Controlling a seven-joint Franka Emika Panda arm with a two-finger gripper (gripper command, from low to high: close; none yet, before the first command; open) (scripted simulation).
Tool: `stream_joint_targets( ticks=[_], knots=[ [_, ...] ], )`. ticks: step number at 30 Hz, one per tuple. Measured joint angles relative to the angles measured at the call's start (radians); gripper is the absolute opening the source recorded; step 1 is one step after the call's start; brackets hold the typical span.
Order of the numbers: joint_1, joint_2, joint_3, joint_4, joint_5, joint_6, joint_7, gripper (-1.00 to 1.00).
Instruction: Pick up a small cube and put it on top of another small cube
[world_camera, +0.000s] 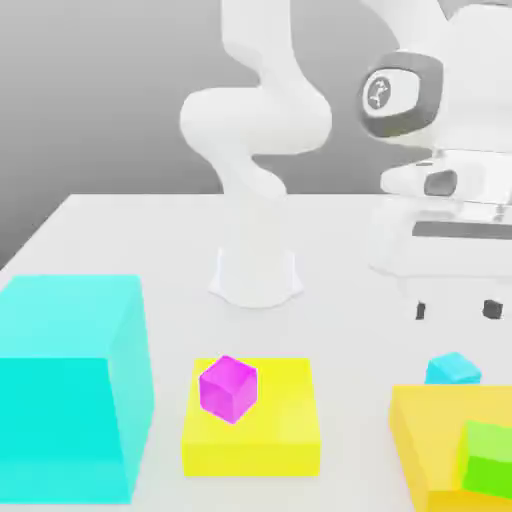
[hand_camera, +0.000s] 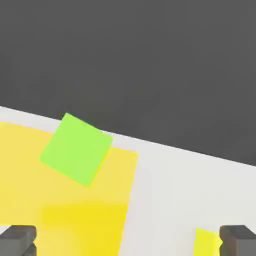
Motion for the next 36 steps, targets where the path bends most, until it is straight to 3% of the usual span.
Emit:
stream_joint_targets(
  ticks=[6,10,15,16,22,25,32,36],
  knots=[
    [0.096,0.180,0.058,-0.080,0.034,0.118,0.057,0.00],
    [0.154,0.273,-0.011,-0.065,-0.072,0.181,0.144,0.00],
    [0.280,0.387,-0.170,-0.035,-0.223,0.259,0.259,0.00],
    [0.303,0.405,-0.198,-0.030,-0.247,0.271,0.277,-1.00],
    [0.314,0.414,-0.211,-0.028,-0.261,0.280,0.288,-1.00],
    [0.268,0.373,-0.153,-0.039,-0.205,0.252,0.246,-1.00],
    [0.146,0.215,0.019,-0.083,0.026,0.148,0.072,-1.00],
    [0.101,0.194,0.018,0.005,0.073,0.041,-0.029,-1.00]
  ],
)
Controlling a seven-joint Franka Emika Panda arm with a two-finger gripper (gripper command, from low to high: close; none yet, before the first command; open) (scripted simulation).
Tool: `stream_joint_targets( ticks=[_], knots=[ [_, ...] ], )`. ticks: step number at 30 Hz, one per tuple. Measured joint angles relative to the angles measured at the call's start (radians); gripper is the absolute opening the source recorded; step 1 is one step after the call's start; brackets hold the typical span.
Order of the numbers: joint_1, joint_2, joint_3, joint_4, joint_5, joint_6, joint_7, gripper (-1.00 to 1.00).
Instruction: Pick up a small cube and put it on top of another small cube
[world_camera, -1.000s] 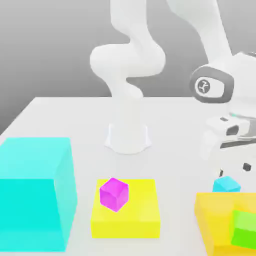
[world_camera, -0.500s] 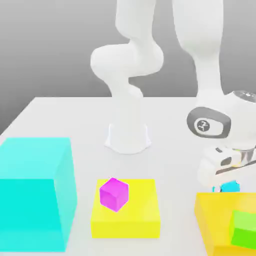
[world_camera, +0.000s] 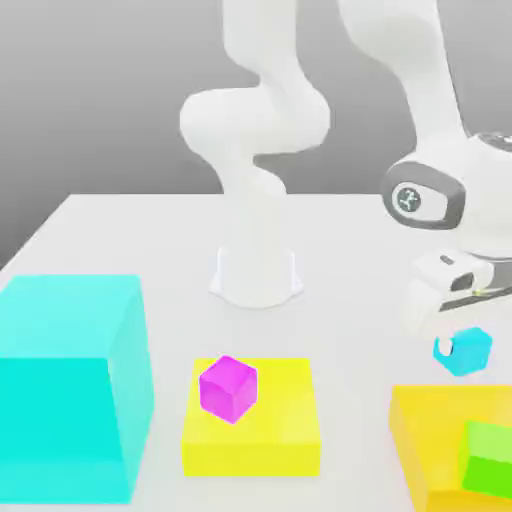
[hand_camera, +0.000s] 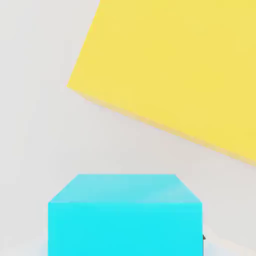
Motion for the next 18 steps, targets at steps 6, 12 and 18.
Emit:
stream_joint_targets(
  ticks=[6,12,18],
  knots=[
    [-0.079,0.019,-0.035,0.217,0.043,-0.197,-0.179,-1.00],
    [-0.138,0.068,-0.069,0.395,0.072,-0.327,-0.329,-1.00],
    [-0.119,0.151,-0.100,0.389,0.018,-0.246,-0.300,1.00]
  ],
)
